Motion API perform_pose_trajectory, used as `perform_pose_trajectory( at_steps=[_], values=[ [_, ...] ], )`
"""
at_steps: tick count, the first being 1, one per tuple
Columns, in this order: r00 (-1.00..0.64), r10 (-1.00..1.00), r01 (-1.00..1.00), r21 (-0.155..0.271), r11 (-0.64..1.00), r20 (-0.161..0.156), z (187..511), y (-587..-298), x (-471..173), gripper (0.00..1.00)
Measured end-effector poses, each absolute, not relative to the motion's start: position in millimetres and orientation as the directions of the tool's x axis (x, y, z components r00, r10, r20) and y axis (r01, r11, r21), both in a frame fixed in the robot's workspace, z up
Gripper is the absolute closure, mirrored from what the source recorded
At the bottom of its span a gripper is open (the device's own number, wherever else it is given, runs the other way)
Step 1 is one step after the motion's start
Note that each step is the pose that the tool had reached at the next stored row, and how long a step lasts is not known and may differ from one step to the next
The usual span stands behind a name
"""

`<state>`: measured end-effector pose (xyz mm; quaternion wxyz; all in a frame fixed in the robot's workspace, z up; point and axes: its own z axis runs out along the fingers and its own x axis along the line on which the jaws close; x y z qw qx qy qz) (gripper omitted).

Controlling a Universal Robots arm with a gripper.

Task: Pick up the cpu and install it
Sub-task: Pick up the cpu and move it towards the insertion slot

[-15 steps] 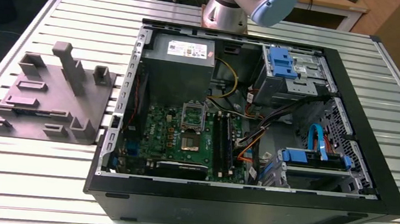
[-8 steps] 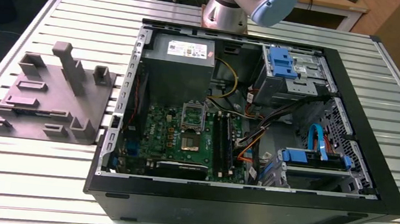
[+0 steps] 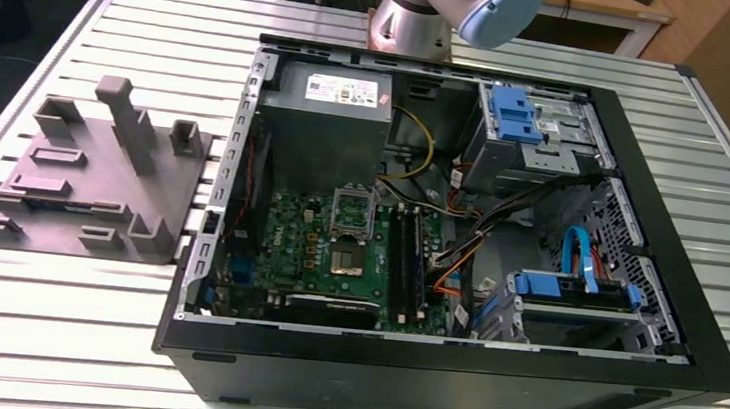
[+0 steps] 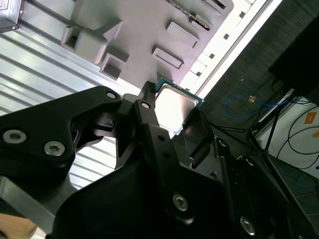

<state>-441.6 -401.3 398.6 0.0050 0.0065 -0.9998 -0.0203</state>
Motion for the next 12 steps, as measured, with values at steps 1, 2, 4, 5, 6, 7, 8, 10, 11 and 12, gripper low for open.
perform_pose_trajectory(
  at_steps=[1,2,4,5,6,7,8,10,11,12],
  values=[
    [-1.000,-0.013,-0.013,0.041,0.999,0.010,398.6,-401.3,-441.3,0.53],
    [-1.000,-0.013,-0.013,0.041,0.999,0.010,398.6,-401.3,-441.1,0.53],
    [-1.000,-0.013,-0.013,0.041,0.999,0.010,398.7,-401.4,-440.7,0.53],
    [-1.000,-0.013,-0.013,0.041,0.999,0.010,398.6,-401.3,-440.5,0.53],
    [-1.000,-0.013,-0.013,0.041,0.999,0.010,398.6,-401.4,-439.1,0.53],
    [-1.000,-0.013,-0.013,0.041,0.999,0.010,398.6,-401.3,-438.8,0.53],
    [-1.000,-0.013,-0.013,0.041,0.999,0.010,398.6,-401.3,-438.8,0.53],
    [-1.000,-0.013,-0.013,0.041,0.999,0.010,398.6,-401.3,-438.4,0.53],
    [-1.000,-0.013,-0.013,0.041,0.999,0.010,398.6,-401.3,-438.0,0.53],
    [-1.000,-0.013,-0.013,0.041,0.999,0.010,398.6,-401.4,-437.6,0.53]
  ],
)
